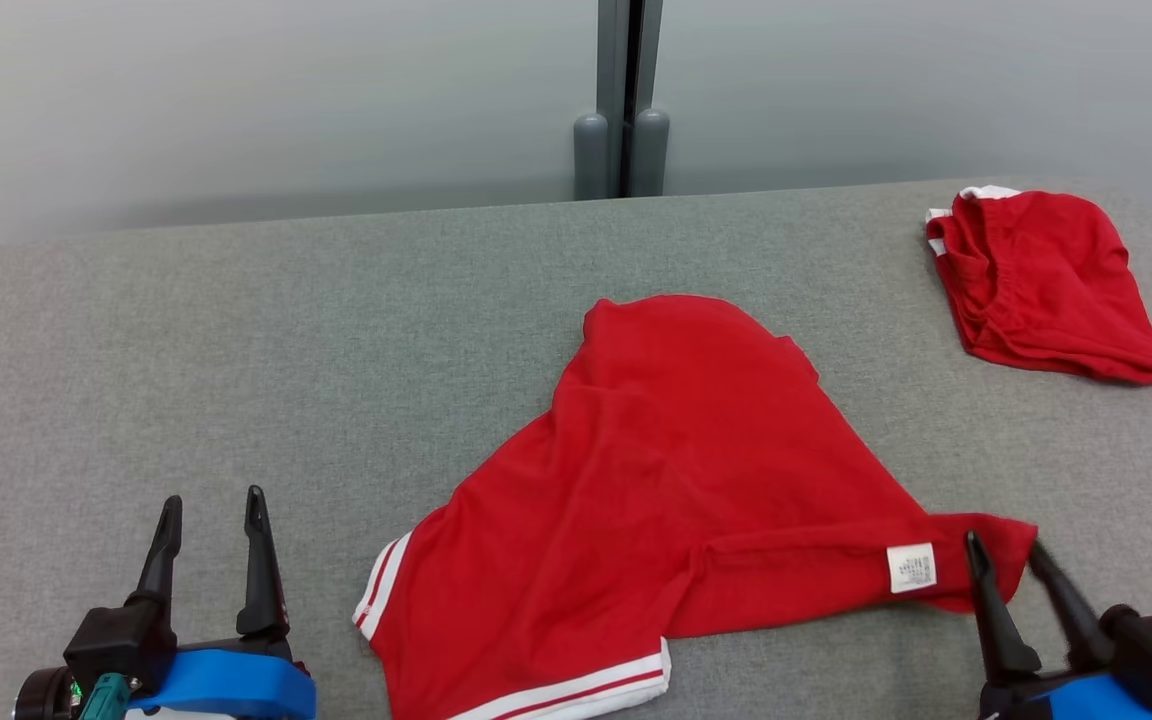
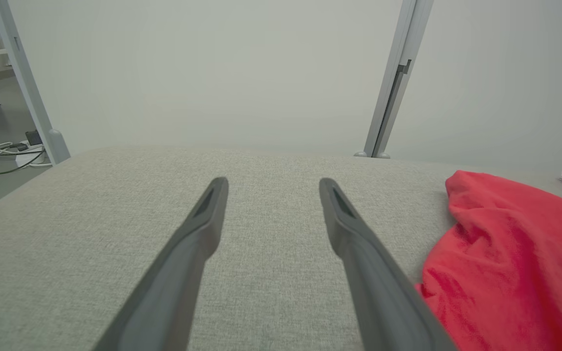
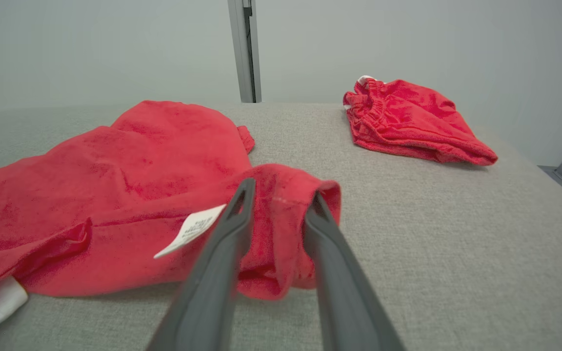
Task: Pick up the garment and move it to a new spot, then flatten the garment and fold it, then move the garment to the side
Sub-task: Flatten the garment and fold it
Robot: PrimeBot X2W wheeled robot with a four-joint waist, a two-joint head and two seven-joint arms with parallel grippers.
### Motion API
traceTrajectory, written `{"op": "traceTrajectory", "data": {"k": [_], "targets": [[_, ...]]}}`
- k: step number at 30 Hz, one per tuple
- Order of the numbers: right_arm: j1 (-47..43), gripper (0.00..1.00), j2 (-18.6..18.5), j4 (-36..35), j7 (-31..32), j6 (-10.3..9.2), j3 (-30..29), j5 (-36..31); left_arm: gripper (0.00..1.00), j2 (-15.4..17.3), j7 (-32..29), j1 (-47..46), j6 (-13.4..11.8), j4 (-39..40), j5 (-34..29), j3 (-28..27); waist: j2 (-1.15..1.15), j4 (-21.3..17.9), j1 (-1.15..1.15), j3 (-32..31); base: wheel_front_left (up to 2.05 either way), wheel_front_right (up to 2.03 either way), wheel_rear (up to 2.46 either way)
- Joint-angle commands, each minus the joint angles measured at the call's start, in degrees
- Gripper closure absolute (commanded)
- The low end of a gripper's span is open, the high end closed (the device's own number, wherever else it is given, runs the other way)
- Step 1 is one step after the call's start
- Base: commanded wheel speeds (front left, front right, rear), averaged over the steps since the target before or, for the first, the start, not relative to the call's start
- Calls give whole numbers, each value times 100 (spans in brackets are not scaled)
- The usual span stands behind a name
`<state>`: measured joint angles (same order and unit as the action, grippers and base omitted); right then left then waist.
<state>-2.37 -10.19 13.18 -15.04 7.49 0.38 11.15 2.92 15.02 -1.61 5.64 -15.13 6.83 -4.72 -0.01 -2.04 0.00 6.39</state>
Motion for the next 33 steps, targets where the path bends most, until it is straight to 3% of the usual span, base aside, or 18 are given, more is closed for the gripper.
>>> {"op": "traceTrajectory", "data": {"k": [1, 9, 16, 27, 33], "targets": [[22, 0, 13, -61, -18, 1, -52, -57, 0, -5, 21, 4, 19, -5, -30, -5, 1, -9, 0, -14, 0, 0, 0], [241, 0, 365, -994, -19, 1, -505, -243, 0, -5, 21, 24, 46, -14, -68, -39, 1, 16, 0, -116, 0, 0, 0], [323, 0, 643, -1637, -18, 1, -129, -342, 0, -4, 21, 10, 59, -15, -75, -50, 1, 75, 0, -106, 0, 0, 0], [132, 0, 727, -1085, -18, 1, 198, -554, 0, 6, 21, -98, 78, -96, -167, -52, 1, 137, 0, -9, 0, 0, 0], [289, 0, 728, -752, -18, 1, 225, -594, 0, 132, 21, -442, 139, -322, -319, 299, 1, 75, 0, 48, 0, 0, 0]]}}
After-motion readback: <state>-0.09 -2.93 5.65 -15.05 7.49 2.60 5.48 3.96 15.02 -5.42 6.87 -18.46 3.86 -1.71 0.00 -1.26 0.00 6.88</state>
